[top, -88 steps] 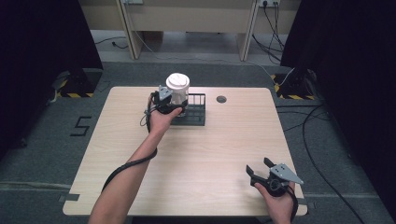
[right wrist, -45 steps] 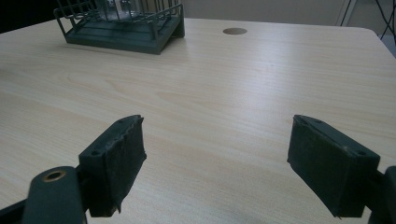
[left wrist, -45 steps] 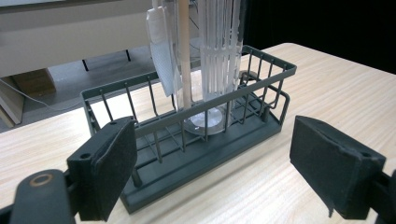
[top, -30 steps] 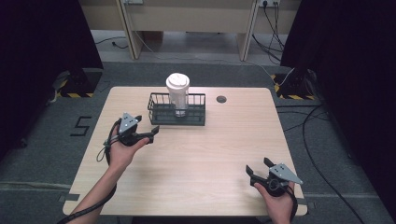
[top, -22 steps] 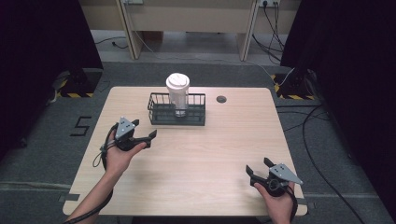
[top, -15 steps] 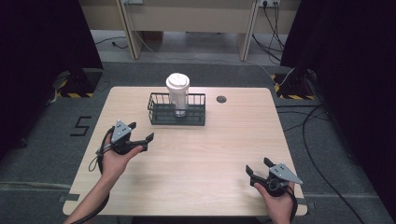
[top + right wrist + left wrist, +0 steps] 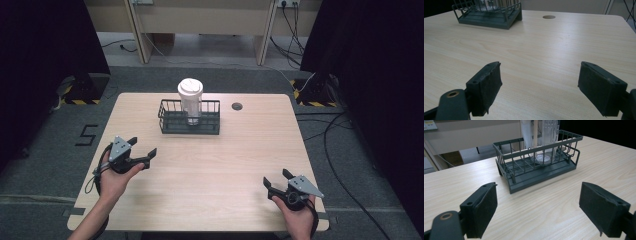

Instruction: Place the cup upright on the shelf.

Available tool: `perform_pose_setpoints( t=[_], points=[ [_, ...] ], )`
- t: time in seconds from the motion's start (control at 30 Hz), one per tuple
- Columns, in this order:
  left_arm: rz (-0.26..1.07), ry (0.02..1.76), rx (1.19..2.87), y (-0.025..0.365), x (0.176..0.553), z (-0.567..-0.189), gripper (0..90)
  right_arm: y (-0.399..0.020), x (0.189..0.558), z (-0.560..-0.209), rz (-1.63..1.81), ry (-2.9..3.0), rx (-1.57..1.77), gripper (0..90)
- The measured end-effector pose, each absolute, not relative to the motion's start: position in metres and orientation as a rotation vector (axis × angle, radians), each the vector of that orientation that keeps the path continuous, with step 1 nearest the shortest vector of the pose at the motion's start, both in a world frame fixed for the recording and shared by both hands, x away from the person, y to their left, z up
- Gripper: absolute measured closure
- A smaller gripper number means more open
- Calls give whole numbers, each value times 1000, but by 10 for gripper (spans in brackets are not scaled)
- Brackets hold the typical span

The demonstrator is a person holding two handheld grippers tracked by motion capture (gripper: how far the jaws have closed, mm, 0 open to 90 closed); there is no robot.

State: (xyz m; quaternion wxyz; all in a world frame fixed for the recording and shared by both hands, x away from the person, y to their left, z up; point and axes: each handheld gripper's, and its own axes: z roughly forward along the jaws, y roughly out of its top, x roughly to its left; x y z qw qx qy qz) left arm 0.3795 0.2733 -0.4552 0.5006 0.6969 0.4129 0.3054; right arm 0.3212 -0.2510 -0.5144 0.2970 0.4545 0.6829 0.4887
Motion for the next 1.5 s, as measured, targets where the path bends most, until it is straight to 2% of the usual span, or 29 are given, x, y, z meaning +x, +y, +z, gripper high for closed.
perform_pose_setpoints(
  t=[1.5],
  points=[
    [771, 1091, 1633, 320, 336, -475, 145, -251, 321, -514, 1297, 1820, 1206, 192]
  ],
)
